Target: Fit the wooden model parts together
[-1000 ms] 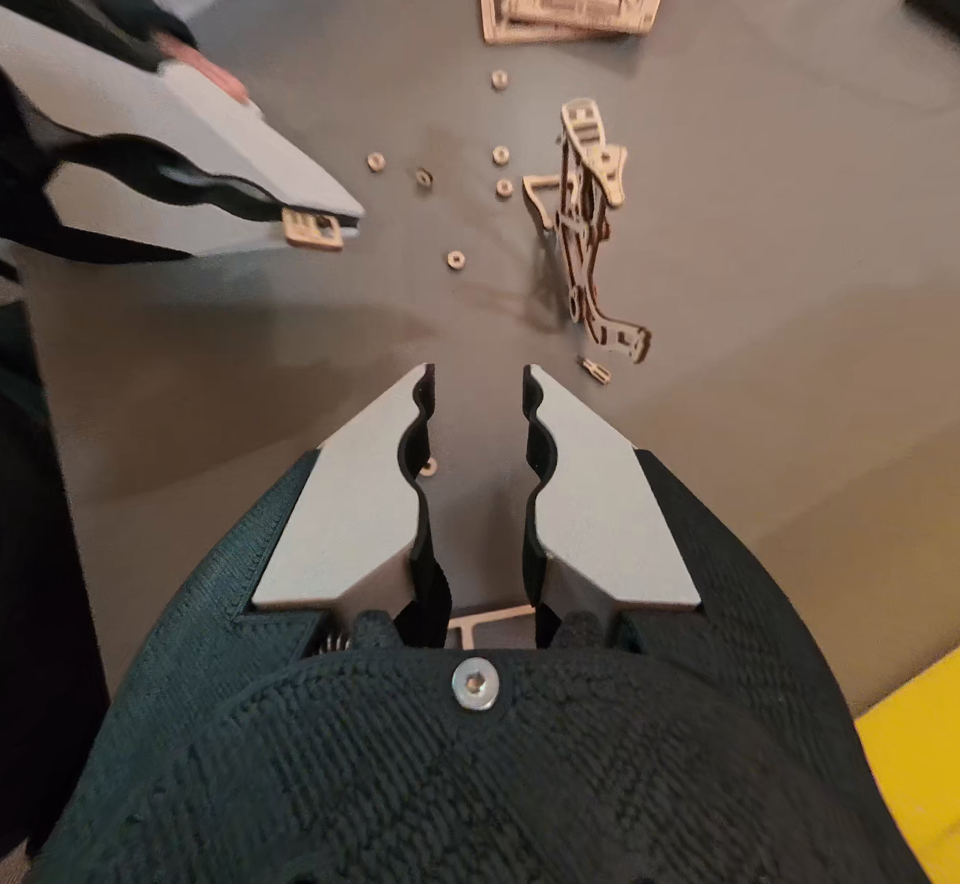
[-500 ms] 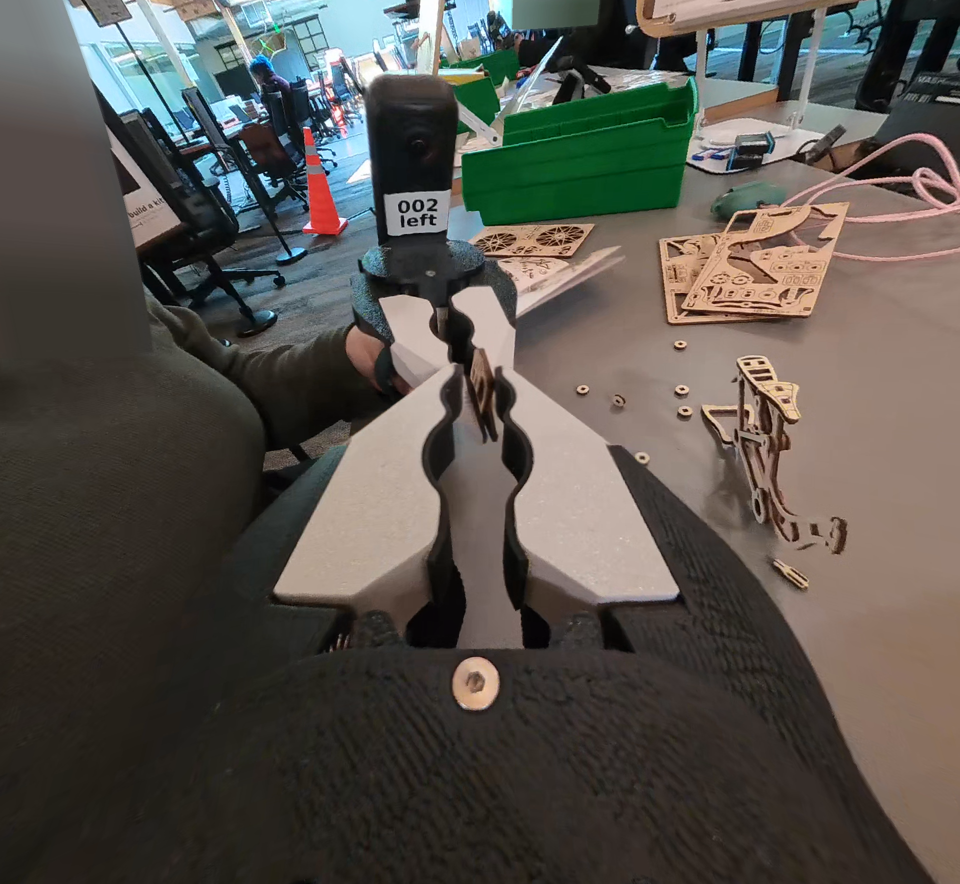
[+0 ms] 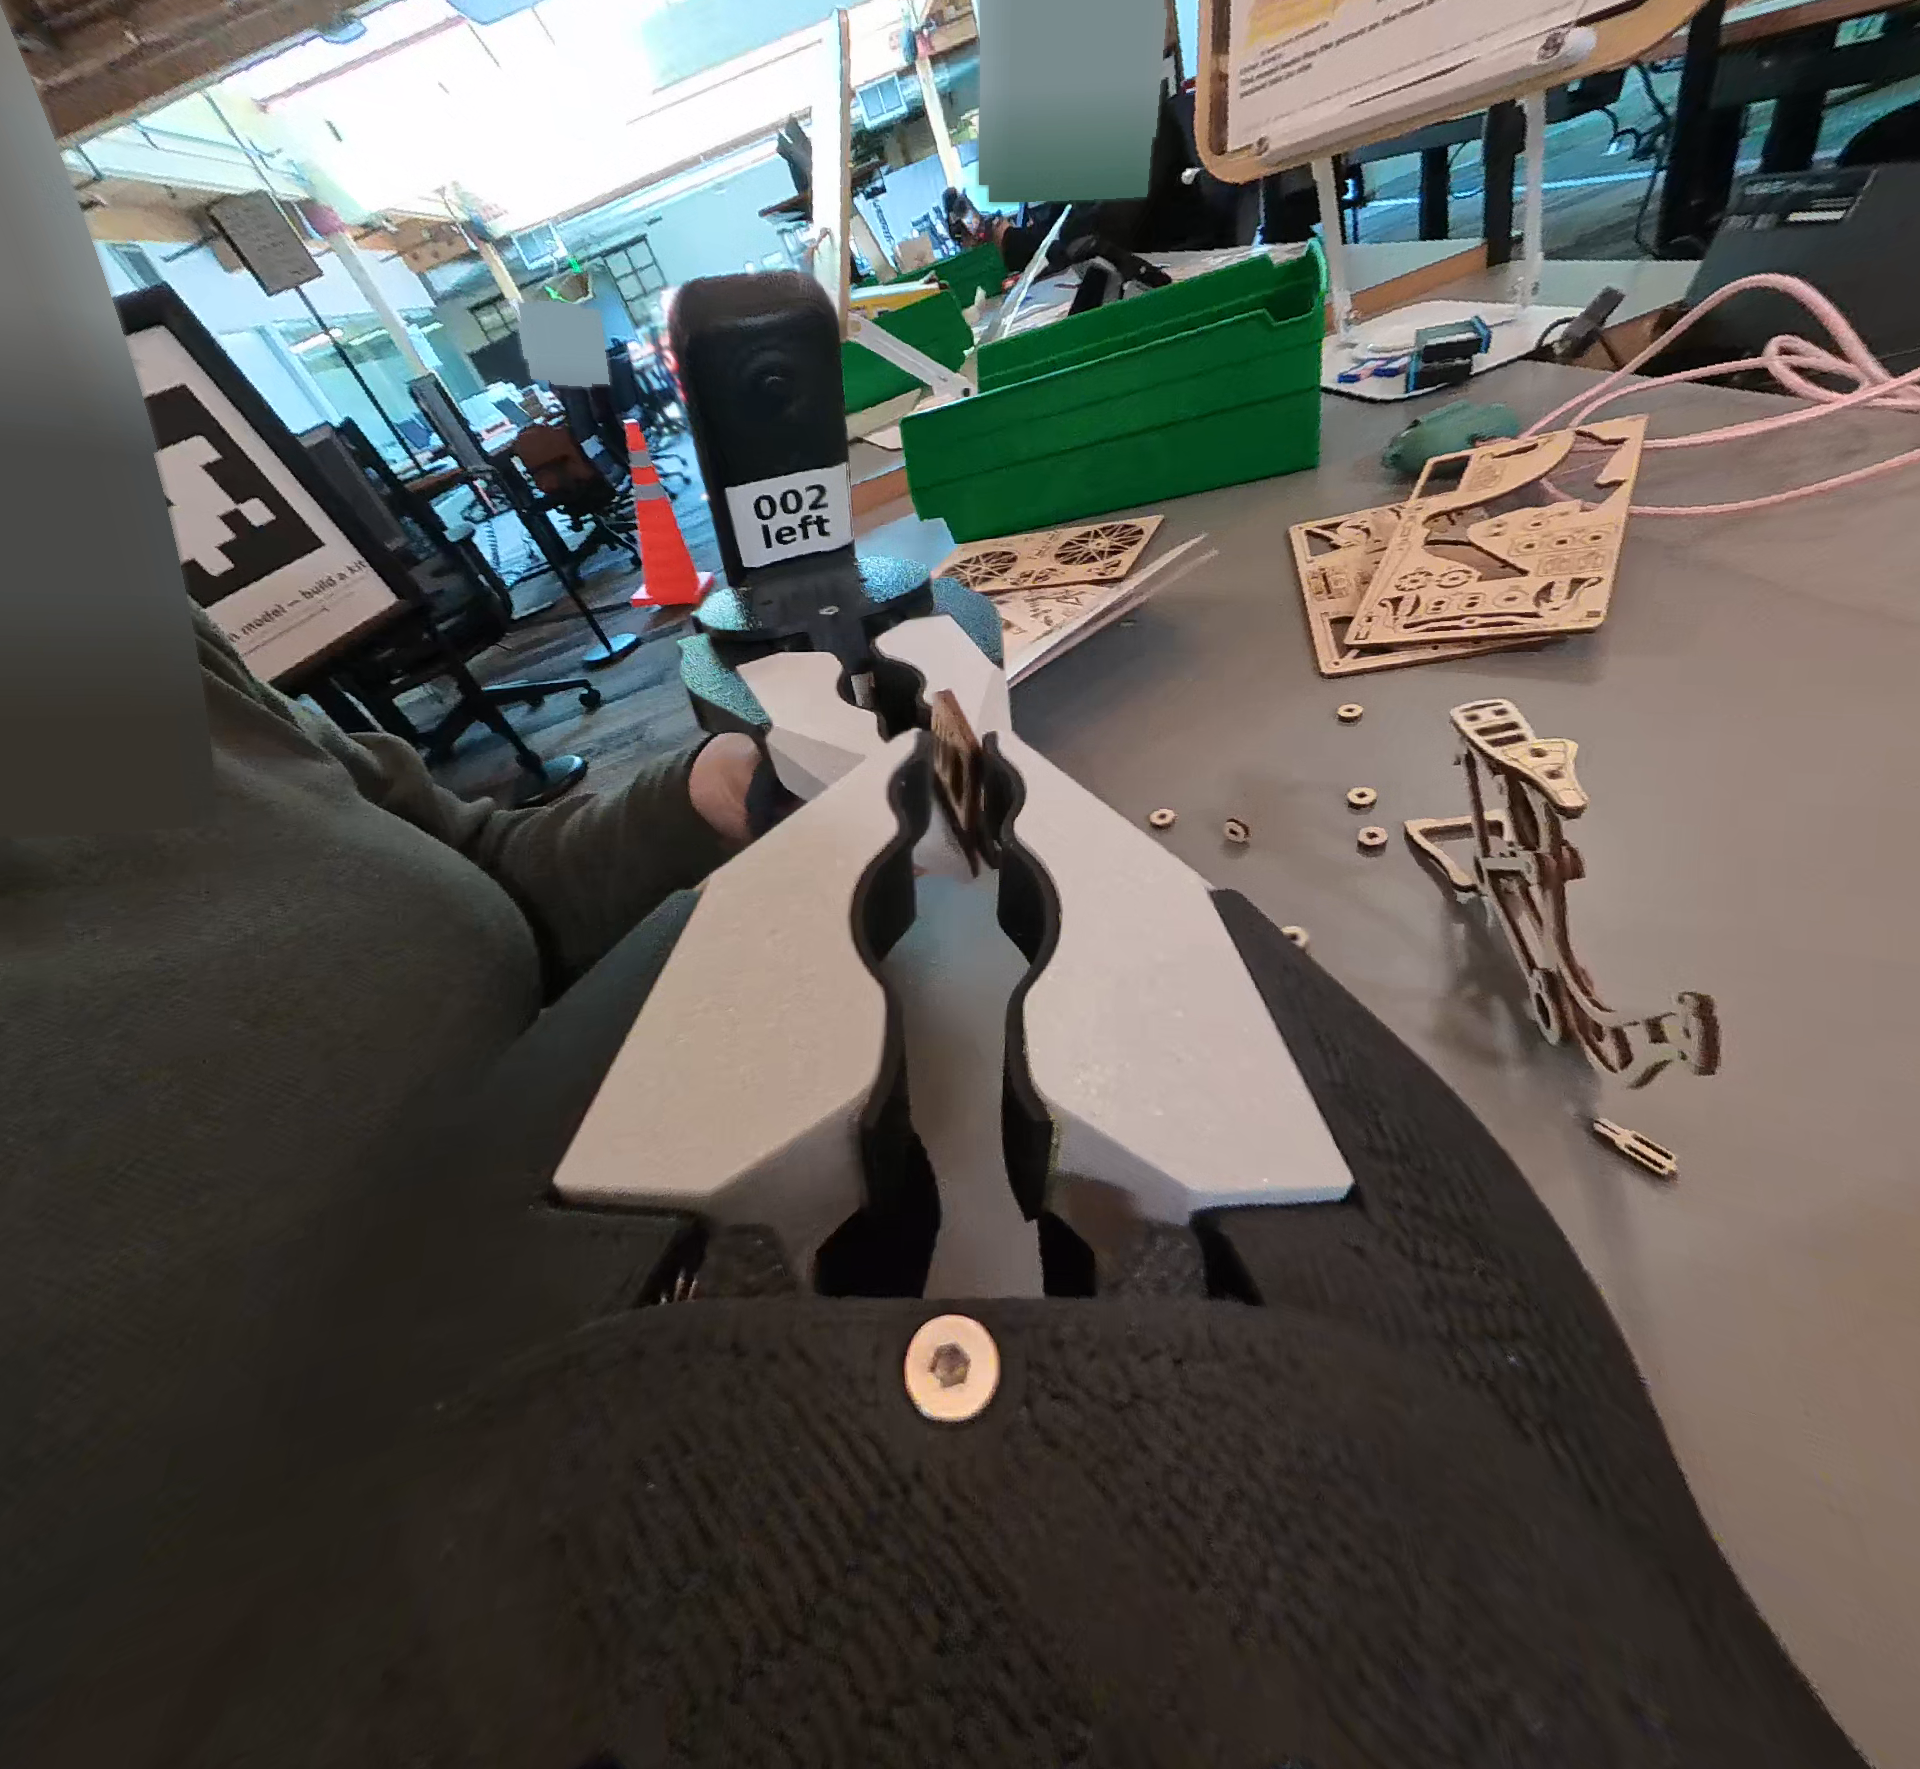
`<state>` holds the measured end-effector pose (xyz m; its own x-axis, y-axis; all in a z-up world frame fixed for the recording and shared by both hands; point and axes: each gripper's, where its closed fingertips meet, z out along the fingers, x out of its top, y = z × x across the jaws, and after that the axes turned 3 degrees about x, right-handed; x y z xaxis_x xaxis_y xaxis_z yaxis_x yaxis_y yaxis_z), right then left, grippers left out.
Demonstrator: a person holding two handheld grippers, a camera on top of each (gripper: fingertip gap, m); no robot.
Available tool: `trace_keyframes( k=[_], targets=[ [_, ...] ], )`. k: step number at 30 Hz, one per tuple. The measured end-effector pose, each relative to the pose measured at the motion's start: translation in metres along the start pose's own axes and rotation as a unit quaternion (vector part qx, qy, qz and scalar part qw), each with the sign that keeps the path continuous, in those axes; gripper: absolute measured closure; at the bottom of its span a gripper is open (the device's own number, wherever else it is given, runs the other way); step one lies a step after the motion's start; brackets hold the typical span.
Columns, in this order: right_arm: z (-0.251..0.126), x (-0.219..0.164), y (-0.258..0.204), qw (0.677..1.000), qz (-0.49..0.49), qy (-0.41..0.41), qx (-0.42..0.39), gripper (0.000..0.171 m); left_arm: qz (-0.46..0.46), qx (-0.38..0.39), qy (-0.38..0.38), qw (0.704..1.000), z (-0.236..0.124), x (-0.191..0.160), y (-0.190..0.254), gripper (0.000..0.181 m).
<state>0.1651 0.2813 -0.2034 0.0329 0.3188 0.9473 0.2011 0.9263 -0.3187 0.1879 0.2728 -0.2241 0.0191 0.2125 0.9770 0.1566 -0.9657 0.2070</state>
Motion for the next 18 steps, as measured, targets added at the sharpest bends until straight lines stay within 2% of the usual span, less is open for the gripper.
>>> trace_keyframes(
  k=[6,11,16,18],
  targets=[
    [0.000,-0.006,0.007,0.999,-0.027,-0.028,-0.028,0.165,0.015,0.017,-0.014,1.000,0.001,-0.005,-0.004,0.181],
    [0.002,0.001,0.014,0.987,-0.094,-0.034,-0.123,0.163,0.105,0.108,-0.011,0.989,0.000,0.003,-0.014,0.181],
    [0.002,0.001,0.021,0.974,-0.104,0.008,-0.199,0.162,0.224,0.193,-0.043,0.954,-0.001,0.002,-0.026,0.181],
    [0.001,-0.002,0.023,0.971,-0.095,0.029,-0.216,0.162,0.280,0.222,-0.071,0.931,-0.002,-0.002,-0.031,0.181]
  ],
)
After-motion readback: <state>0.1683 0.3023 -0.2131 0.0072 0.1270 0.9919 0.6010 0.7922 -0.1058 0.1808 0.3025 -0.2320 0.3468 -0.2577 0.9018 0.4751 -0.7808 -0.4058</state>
